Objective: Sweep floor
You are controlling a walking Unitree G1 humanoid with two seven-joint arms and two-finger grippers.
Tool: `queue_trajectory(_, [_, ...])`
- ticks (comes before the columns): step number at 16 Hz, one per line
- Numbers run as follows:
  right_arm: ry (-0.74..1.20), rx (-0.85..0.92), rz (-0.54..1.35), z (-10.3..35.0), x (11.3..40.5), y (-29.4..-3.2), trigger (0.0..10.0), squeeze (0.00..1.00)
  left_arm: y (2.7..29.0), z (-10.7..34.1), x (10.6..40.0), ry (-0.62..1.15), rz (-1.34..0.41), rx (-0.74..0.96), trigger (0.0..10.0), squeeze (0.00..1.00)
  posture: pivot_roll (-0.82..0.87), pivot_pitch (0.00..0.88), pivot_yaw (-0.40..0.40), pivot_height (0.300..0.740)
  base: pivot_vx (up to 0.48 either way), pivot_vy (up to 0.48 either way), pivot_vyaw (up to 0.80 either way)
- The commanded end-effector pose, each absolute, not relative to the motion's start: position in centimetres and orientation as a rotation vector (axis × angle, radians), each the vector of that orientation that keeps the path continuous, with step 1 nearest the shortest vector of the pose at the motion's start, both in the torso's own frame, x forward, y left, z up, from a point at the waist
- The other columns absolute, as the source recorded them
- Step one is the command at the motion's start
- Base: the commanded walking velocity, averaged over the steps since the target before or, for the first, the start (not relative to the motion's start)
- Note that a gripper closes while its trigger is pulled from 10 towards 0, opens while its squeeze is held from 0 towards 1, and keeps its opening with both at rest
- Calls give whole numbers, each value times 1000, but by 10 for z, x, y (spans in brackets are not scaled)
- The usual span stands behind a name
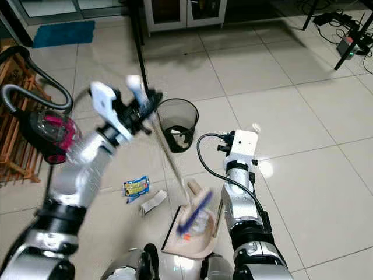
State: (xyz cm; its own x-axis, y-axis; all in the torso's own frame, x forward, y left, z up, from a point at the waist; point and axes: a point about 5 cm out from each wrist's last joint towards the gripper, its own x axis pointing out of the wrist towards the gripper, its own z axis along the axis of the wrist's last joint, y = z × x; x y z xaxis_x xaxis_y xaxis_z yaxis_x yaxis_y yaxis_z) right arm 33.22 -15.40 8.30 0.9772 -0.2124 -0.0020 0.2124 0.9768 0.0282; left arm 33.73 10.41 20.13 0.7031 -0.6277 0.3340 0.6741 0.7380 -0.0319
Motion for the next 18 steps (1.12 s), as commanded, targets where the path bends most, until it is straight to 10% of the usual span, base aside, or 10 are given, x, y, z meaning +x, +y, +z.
queue_trajectory(1, [10, 45, -208, 80, 332, -153, 10000, 0, 106, 220, 335, -376, -770, -186, 10000, 0, -10, 188, 45, 740, 0, 0, 0])
queue_trajectory(18, [-162, 248, -195, 129, 310, -206, 10000, 0, 217, 242, 329, -341, -370, 190, 10000, 0, -12, 106, 53, 740, 0, 0, 0])
